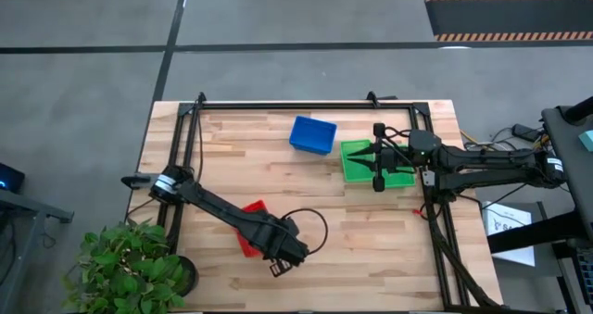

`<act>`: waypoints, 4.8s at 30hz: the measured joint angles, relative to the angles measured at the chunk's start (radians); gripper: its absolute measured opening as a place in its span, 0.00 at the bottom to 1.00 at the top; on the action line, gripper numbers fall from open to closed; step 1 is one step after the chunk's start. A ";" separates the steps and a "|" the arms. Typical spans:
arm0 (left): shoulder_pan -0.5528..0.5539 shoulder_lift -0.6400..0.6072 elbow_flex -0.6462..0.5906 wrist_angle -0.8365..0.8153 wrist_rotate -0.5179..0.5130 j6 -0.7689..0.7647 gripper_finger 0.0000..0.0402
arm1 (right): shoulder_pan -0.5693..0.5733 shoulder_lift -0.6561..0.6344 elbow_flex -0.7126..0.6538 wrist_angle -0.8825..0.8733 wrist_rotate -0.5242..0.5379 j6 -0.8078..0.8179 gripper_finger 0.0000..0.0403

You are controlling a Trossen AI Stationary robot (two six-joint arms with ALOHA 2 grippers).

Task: Stack baskets by color
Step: Stack the red bin on top of the bottom red bin, then stack the green bin on top of the right green bin

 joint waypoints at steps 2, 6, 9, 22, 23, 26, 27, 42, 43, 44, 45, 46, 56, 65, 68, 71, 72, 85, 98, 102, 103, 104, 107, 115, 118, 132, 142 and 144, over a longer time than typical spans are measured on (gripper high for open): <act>0.000 0.000 -0.009 0.001 0.002 0.000 0.00 | 0.000 0.000 0.000 0.000 0.000 0.003 0.08; 0.000 0.000 -0.015 0.015 0.002 0.000 0.00 | 0.000 0.000 0.000 0.000 0.000 0.008 0.08; 0.000 -0.001 -0.015 0.016 0.001 0.000 0.00 | 0.000 0.000 0.000 -0.001 0.000 0.010 0.08; 0.000 -0.002 -0.015 0.017 -0.003 0.001 0.19 | 0.000 0.000 0.000 -0.001 0.000 0.010 0.08; 0.000 -0.002 -0.015 0.017 -0.003 0.001 0.21 | 0.000 0.000 0.000 -0.001 0.000 0.010 0.08; 0.000 -0.008 -0.014 0.015 0.000 0.002 0.28 | 0.000 0.000 0.000 -0.001 0.000 0.011 0.08; 0.001 -0.012 -0.012 0.016 0.010 0.005 0.30 | 0.000 0.000 -0.001 -0.001 0.000 0.017 0.08; -0.003 -0.082 -0.043 0.022 -0.014 0.054 0.16 | 0.000 0.000 -0.001 -0.002 0.000 0.019 0.08; -0.003 -0.082 -0.059 0.038 -0.014 0.055 0.14 | 0.000 0.000 -0.001 -0.002 0.000 0.019 0.08; -0.003 -0.082 -0.077 0.062 -0.014 0.055 0.11 | 0.000 0.000 -0.001 -0.002 0.000 0.019 0.08; -0.003 -0.082 -0.094 0.086 -0.011 0.057 0.09 | 0.000 0.000 -0.001 -0.002 0.000 0.018 0.08; -0.003 -0.082 -0.108 0.098 -0.006 0.059 0.07 | 0.000 0.000 -0.001 -0.002 0.000 0.018 0.08; -0.002 -0.095 -0.123 0.106 0.029 0.055 0.00 | 0.000 0.000 -0.002 -0.008 0.000 0.018 0.08; -0.001 -0.094 -0.154 0.108 -0.004 0.047 0.00 | 0.000 0.000 -0.002 -0.008 0.000 0.017 0.08; -0.001 -0.094 -0.164 0.125 -0.007 0.028 0.00 | 0.000 0.000 -0.002 -0.009 0.000 0.017 0.08; -0.001 -0.094 -0.164 0.125 -0.010 0.026 0.01 | 0.000 0.000 -0.002 -0.013 0.000 0.017 0.08; 0.000 -0.094 -0.164 0.125 -0.010 0.026 0.02 | 0.000 0.000 -0.002 -0.015 0.000 0.017 0.08; 0.000 -0.094 -0.136 0.125 -0.002 0.045 0.32 | 0.000 0.000 -0.002 -0.020 0.000 0.017 0.08; -0.009 -0.132 -0.116 0.094 -0.050 0.089 0.26 | 0.000 0.000 -0.002 -0.022 0.000 0.016 0.08; -0.009 -0.132 -0.157 0.107 -0.072 0.089 0.14 | 0.000 0.000 -0.002 -0.022 0.000 0.014 0.08; -0.009 -0.132 -0.172 0.111 -0.071 0.089 0.12 | 0.000 0.000 -0.002 -0.022 0.000 0.014 0.08; -0.009 -0.132 -0.187 0.124 -0.068 0.089 0.09 | 0.000 0.000 -0.002 -0.022 0.000 0.014 0.08; -0.008 -0.132 -0.227 0.167 -0.027 0.081 0.03 | 0.000 0.000 -0.002 -0.022 0.000 0.015 0.08; -0.010 -0.146 -0.236 0.175 -0.024 0.098 0.01 | 0.000 0.000 -0.002 -0.023 0.000 0.015 0.08; -0.023 -0.175 -0.237 0.285 -0.110 0.178 0.01 | 0.000 0.000 -0.008 -0.022 -0.017 -0.004 0.08; -0.001 -0.388 -0.466 0.737 -0.247 0.454 0.01 | -0.082 0.000 -0.133 0.191 -0.080 -0.015 0.08; 0.063 -0.693 -0.844 0.942 -0.243 0.480 0.01 | -0.169 -0.001 -0.182 0.239 -0.124 0.033 0.08; 0.078 -0.748 -0.893 0.946 -0.243 0.475 0.00 | -0.179 -0.001 -0.185 0.248 -0.125 0.052 0.08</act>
